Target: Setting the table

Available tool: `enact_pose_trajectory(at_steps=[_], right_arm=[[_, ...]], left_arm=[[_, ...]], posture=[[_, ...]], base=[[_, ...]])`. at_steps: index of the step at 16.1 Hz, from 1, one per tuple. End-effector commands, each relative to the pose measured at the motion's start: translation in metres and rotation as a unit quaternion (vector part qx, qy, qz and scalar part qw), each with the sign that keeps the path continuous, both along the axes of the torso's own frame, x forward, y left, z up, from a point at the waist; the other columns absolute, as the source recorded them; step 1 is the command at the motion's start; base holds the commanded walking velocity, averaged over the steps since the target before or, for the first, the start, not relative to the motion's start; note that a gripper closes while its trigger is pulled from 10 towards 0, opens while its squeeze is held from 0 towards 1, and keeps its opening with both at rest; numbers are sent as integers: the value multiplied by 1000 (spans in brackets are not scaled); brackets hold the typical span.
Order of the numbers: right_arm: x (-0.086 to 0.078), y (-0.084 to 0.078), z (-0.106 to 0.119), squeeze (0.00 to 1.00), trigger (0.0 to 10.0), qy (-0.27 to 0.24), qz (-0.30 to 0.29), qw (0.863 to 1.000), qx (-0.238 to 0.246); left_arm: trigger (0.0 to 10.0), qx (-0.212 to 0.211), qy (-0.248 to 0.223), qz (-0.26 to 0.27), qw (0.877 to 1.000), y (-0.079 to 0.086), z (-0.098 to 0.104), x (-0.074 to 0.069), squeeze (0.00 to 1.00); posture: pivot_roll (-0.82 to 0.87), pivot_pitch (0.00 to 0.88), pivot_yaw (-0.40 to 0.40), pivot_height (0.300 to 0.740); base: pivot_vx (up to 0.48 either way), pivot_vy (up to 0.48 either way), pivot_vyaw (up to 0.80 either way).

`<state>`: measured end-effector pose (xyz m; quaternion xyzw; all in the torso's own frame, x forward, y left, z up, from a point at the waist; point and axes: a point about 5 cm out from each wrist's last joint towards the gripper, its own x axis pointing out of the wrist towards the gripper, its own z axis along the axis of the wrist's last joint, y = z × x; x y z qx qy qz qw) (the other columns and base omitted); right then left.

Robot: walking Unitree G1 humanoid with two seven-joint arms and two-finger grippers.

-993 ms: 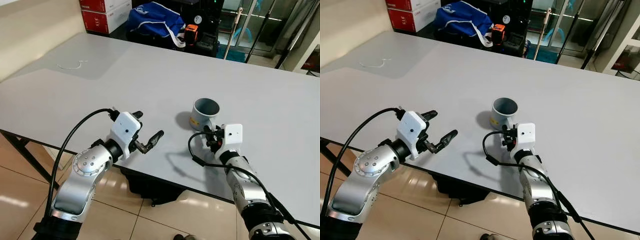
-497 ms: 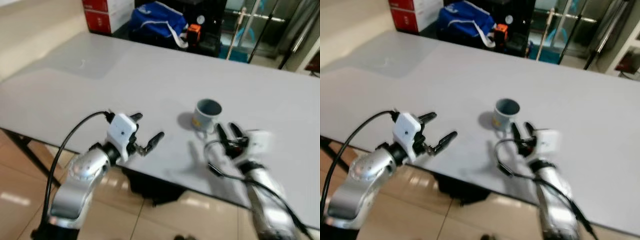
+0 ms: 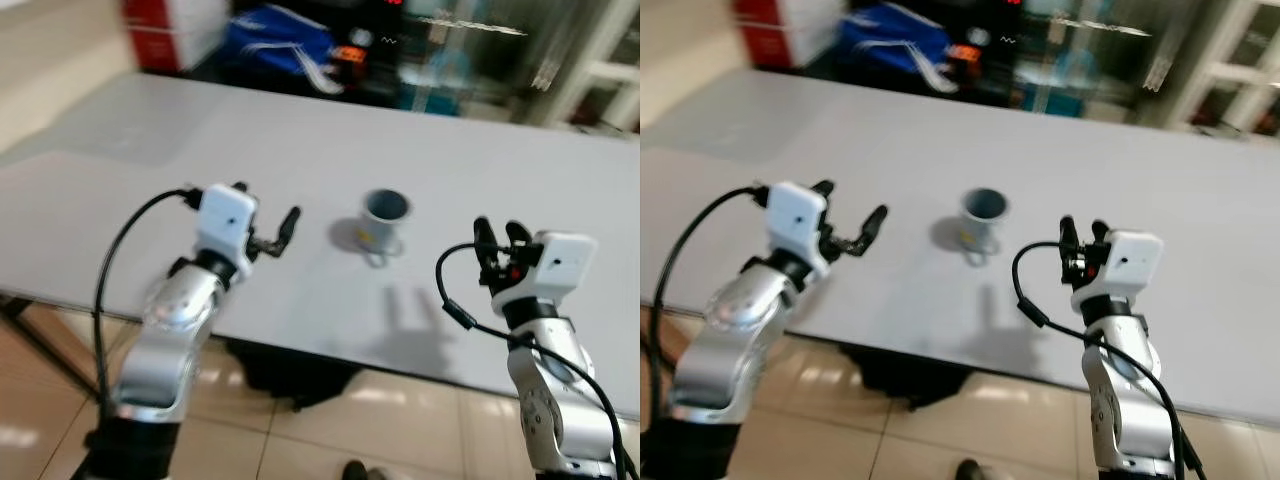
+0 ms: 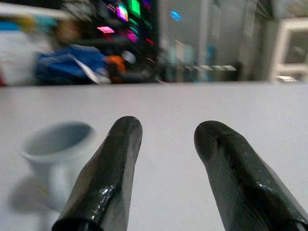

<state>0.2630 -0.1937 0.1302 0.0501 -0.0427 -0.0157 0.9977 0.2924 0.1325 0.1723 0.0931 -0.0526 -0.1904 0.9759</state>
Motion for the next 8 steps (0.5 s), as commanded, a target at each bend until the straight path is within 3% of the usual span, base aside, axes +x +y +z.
enact_pose_trajectory(at_steps=[1,8], right_arm=[[1,1,-3,0,10000,17,-1,1000,2],[11,9,-10,0,10000,74,-12,996,-45]], left_arm=[[10000,9,9,8,1000,0,-3,1,0],[10000,28,13,46,998,15,-4,1,0]], posture=[[0,13,-42,740],[18,13,-56,740]], base=[[0,480,-800],[0,480,0]])
